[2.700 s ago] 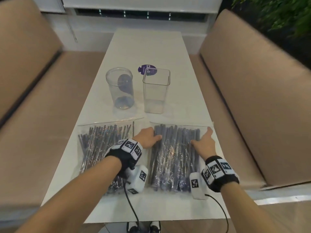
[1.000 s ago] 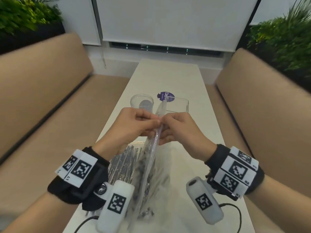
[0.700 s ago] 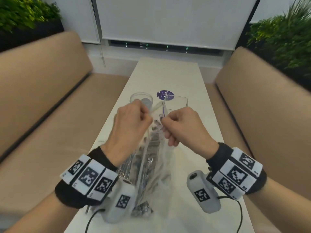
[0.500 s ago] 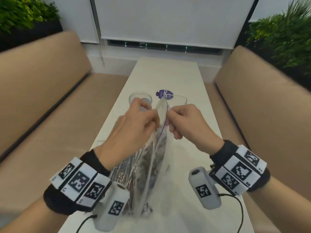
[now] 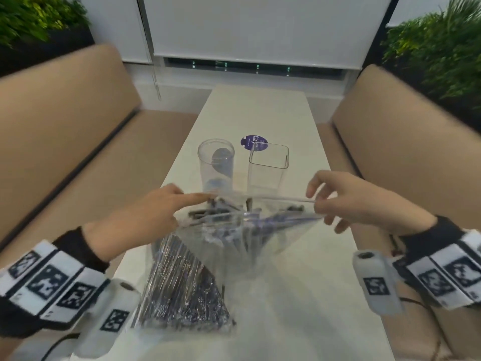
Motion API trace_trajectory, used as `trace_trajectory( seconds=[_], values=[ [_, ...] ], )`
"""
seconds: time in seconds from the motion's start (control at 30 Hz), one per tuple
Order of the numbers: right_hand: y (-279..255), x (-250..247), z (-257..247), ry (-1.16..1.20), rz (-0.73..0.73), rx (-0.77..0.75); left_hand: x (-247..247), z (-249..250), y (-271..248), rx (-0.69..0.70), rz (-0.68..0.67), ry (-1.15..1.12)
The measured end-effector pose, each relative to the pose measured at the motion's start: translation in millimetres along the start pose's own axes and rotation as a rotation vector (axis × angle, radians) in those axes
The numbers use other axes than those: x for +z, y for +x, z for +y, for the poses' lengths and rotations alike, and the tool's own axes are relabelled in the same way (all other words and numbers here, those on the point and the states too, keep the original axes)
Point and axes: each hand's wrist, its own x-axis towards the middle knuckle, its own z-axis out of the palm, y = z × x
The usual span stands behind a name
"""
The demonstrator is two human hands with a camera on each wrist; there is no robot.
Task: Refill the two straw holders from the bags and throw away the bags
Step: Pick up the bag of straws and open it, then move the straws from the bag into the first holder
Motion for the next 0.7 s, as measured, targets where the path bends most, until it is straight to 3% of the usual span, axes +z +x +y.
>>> trace_trajectory(
  seconds=[0.07, 0.13, 0.2, 0.3, 0.37, 0.47, 0.57, 0.7],
  values=[
    [-3.1, -0.3, 3.9, 0.018, -0.085, 0.035, -5.7, 7.2, -3.4, -0.013, -0.062, -0.233],
    [-3.2, 6.0, 6.9, 0.102, -0.097, 0.051, -5.9, 14.8, -2.1, -0.060, -0.029, -0.868],
    [-4.0, 13.7, 9.7, 0.211, -0.102, 0.073, 3.7, 23.0, 8.9, -0.100, 0.003, -1.367],
    [-6.9, 29.2, 16.8, 0.383, -0.273, 0.131, 19.7, 42.3, 25.8, -0.184, 0.031, -1.784],
    [-6.8, 35.8, 23.3, 0.540, -0.349, 0.133, 25.3, 53.4, 26.5, -0.174, -0.047, -1.920],
    [0.5, 34.6, 37.2, 0.709, -0.160, 0.096, 28.6, 52.7, 18.2, -0.132, -0.179, -1.926],
    [9.4, 43.6, 48.4, 0.818, 0.007, 0.108, 32.7, 50.4, 9.6, -0.086, -0.296, -1.657],
    [17.0, 69.7, 42.6, 0.802, -0.118, 0.163, 43.4, 54.0, 7.0, 0.017, -0.231, -1.008]
  ],
)
